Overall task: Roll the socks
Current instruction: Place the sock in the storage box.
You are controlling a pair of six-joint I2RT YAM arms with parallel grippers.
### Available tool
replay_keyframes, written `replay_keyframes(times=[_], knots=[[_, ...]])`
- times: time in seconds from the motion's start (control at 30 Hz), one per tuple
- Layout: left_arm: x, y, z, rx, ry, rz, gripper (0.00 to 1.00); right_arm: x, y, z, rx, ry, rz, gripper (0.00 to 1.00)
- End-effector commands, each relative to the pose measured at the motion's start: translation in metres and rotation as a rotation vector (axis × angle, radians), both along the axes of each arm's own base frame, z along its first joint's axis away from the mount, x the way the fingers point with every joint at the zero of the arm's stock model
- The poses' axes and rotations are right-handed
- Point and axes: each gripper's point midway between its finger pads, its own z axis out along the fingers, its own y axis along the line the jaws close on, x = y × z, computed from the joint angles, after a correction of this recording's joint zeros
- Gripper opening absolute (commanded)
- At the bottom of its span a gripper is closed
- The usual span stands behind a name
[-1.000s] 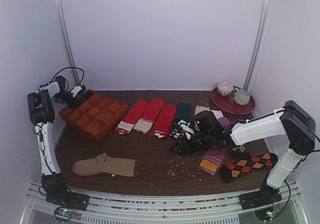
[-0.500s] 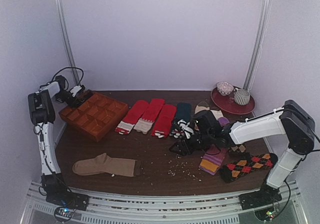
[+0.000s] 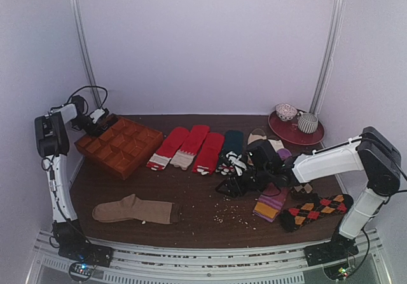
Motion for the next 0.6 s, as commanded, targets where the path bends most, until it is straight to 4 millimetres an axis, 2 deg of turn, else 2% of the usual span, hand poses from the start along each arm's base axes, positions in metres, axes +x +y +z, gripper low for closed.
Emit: replay_keyframes(times=[0.0,0.13,0.23,0.3,0.37,0.43,0.5,0.57], knots=[[-0.09,-0.003,-0.084,0.069,0.418,0.053,0.0,0.0,-0.001,0.022,0.06,-0.046,0.008,0.51],[-0.116,-0.027,-0.101,0.054,0.522,0.045,0.0,-0.007,-0.006,0.028,0.085,-0.069,0.014,0.51],[-0.125,-0.034,-0.1,0.02,0.558,0.065,0.0,-0.011,-0.012,0.027,0.088,-0.076,0.016,0.51],[-0.126,-0.031,-0.094,0.038,0.549,0.071,0.0,-0.014,-0.015,0.025,0.088,-0.076,0.016,0.51],[-0.12,-0.024,-0.084,0.067,0.517,0.087,0.0,-0.015,-0.017,0.024,0.087,-0.075,0.014,0.51],[-0.106,-0.013,-0.074,0.081,0.466,0.119,0.01,-0.015,-0.017,0.023,0.085,-0.077,0.014,0.51],[-0.096,-0.008,-0.071,0.085,0.44,0.129,0.12,-0.015,-0.018,0.022,0.08,-0.074,0.01,0.51],[-0.089,-0.005,-0.07,0.087,0.421,0.132,0.17,-0.014,-0.017,0.021,0.08,-0.069,0.005,0.51]])
